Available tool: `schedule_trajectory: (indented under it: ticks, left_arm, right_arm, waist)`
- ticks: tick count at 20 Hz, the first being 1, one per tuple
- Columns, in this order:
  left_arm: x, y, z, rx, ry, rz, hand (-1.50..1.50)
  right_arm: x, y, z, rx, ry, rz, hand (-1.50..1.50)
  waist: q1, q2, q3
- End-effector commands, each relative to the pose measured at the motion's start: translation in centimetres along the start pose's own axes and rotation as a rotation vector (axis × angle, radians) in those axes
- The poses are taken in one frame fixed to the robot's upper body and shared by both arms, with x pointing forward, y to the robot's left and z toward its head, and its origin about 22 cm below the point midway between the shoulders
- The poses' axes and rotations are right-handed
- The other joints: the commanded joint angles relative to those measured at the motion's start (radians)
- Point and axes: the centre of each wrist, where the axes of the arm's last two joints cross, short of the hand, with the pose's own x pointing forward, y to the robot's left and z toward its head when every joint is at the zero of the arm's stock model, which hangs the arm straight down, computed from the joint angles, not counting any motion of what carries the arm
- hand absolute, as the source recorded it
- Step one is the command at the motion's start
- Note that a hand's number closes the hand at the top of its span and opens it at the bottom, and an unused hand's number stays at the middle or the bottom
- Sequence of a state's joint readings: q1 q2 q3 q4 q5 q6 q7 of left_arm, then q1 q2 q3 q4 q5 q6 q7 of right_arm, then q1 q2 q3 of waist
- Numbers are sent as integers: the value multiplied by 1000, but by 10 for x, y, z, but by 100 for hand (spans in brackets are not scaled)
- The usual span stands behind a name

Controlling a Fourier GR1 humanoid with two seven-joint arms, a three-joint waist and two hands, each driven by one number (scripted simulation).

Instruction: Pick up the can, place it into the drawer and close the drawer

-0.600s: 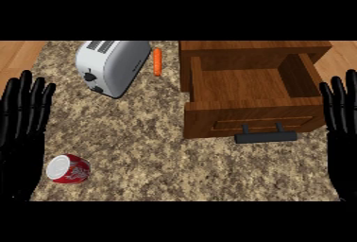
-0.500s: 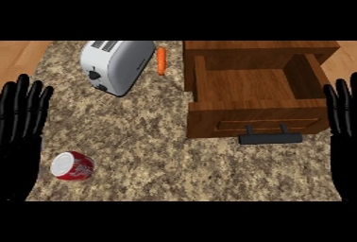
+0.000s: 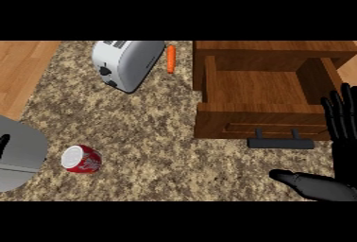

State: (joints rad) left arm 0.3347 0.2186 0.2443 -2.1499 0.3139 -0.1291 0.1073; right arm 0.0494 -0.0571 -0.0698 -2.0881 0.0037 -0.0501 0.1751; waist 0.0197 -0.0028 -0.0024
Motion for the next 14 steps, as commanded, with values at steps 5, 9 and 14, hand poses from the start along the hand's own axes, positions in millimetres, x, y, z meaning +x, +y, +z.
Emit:
schedule_trajectory:
  ticks: [5,9,14]
  left_arm:
    - [5,40,8,53,92,27,-150]
    - [22,41,19,38,73,29,-150]
    - [15,28,5,34,132,37,-150]
  right_arm:
    - [-3,1,11,-29,59,7,-150]
    - [-11,-18,7,-19,69,7,-150]
    - [-5,-6,5,-32,63,14,-150]
  waist:
    - [-18,2,2]
    - [-16,2,3]
    - [-18,2,2]
